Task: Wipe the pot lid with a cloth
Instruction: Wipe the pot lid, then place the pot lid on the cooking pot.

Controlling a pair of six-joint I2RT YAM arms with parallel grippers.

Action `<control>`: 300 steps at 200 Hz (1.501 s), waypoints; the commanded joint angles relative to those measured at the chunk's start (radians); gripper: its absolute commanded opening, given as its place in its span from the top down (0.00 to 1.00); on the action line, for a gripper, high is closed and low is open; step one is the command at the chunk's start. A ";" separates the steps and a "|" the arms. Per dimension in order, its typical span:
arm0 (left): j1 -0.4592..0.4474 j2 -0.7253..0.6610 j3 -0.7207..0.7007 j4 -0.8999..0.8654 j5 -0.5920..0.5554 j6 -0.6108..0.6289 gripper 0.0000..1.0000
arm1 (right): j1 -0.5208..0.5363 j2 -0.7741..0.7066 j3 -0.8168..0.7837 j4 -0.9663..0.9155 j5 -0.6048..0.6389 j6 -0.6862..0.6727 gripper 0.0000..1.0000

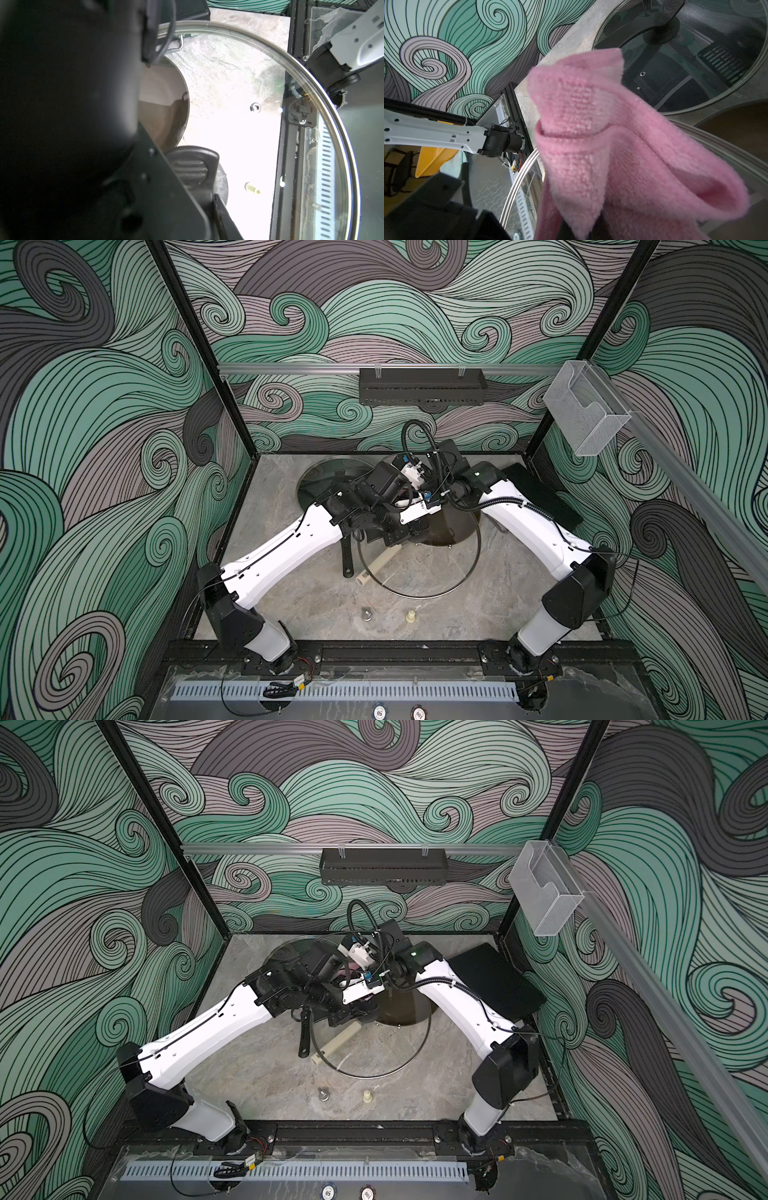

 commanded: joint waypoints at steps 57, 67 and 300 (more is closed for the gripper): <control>-0.018 -0.043 0.009 0.186 -0.010 0.047 1.00 | 0.004 0.071 0.088 -0.090 -0.001 -0.046 1.00; -0.020 -0.048 0.006 0.188 -0.012 0.047 1.00 | 0.003 0.080 0.102 -0.089 0.000 -0.038 1.00; -0.002 0.033 0.096 0.132 -0.197 0.000 1.00 | -0.238 -0.066 -0.119 0.101 0.130 0.255 1.00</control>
